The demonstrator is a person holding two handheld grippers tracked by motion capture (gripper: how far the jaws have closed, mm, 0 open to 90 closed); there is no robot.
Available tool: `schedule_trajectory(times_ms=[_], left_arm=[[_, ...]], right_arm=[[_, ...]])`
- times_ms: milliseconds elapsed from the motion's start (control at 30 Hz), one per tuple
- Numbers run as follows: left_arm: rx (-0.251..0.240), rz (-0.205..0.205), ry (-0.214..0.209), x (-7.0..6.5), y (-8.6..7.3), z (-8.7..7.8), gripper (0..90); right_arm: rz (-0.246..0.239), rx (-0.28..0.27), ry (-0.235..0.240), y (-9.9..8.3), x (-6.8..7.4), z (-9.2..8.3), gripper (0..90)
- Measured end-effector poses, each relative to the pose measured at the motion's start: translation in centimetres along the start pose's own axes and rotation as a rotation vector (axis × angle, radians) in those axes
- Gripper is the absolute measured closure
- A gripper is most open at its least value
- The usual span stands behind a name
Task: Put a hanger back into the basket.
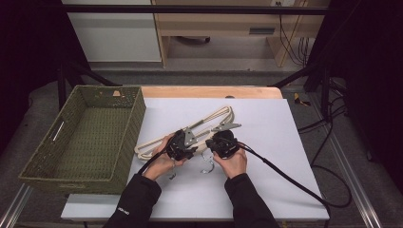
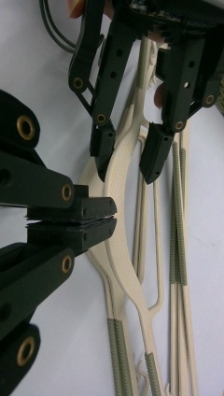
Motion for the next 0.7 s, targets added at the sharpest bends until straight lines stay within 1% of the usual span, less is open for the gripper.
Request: schedule_trajectory(times_ms=[100,133,167,233,300,367,400,433,467,500,533,567,633,667,700], left_arm=[[-0.002,0.005,0.007,-0.1,0.1,0.1,63.6],[0.01,0.017,0.012,-0.1,0.0,0.2,65.3],[0.007,0.012,0.012,-0.2,0.0,0.2,66.8],[0.007,0.015,0.016,-0.2,0.0,0.2,68.2],[0.006,0.032,0.016,-0.2,0.0,0.1,68.9],[0.013,0.062,0.024,-0.2,0.0,-0.1,69.9],[0.01,0.066,0.026,-0.2,0.0,-0.1,70.4],[0.002,0.06,0.026,-0.3,0.1,-0.2,70.8],[0.006,0.071,0.023,-0.3,0.1,-0.3,71.4],[0.006,0.071,0.023,-0.3,0.1,-0.3,72.1],[0.0,0.083,0.034,-0.2,0.1,-0.5,72.8],[0.0,0.083,0.034,-0.2,0.1,-0.5,73.6],[-0.015,0.078,0.037,0.0,0.3,-0.9,75.3],[-0.016,0.085,0.042,0.1,0.4,-1.0,76.0],[-0.018,0.087,0.045,0.3,0.4,-1.2,76.4]], right_arm=[[0.003,0.0,0.003,0.0,0.1,0.0,89.1],[-0.001,0.002,0.001,0.1,0.0,-0.1,89.1],[-0.004,0.001,-0.001,0.2,0.0,-0.1,89.0],[0.006,0.004,-0.003,0.2,0.1,-0.1,89.1],[0.0,0.005,-0.004,0.2,0.2,-0.2,88.9],[0.002,0.001,-0.004,0.3,0.2,-0.2,88.7],[-0.001,-0.002,-0.004,0.3,0.3,-0.3,88.4],[0.001,-0.012,-0.005,0.4,0.3,-0.3,87.9],[-0.01,-0.023,-0.001,0.5,0.4,-0.4,85.8],[-0.009,-0.035,0.004,0.7,0.5,-0.6,83.6],[-0.014,-0.047,0.011,0.9,0.6,-0.9,81.7],[-0.021,-0.058,0.017,1.1,0.7,-1.2,80.0],[-0.031,-0.087,0.015,1.6,0.8,-2.1,76.4],[-0.024,-0.103,0.012,1.9,0.8,-2.6,75.3],[-0.033,-0.124,0.011,2.2,0.6,-3.1,73.7]])
Point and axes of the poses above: each handheld gripper's, and its own axes: z roughly forward along the jaws, y roughly out of its top, x roughly to its left, the point moved 10 cm from there along z, roughly forward along the jaws, and after that the axes turned 4 degrees about y, right-handed, at the moved point
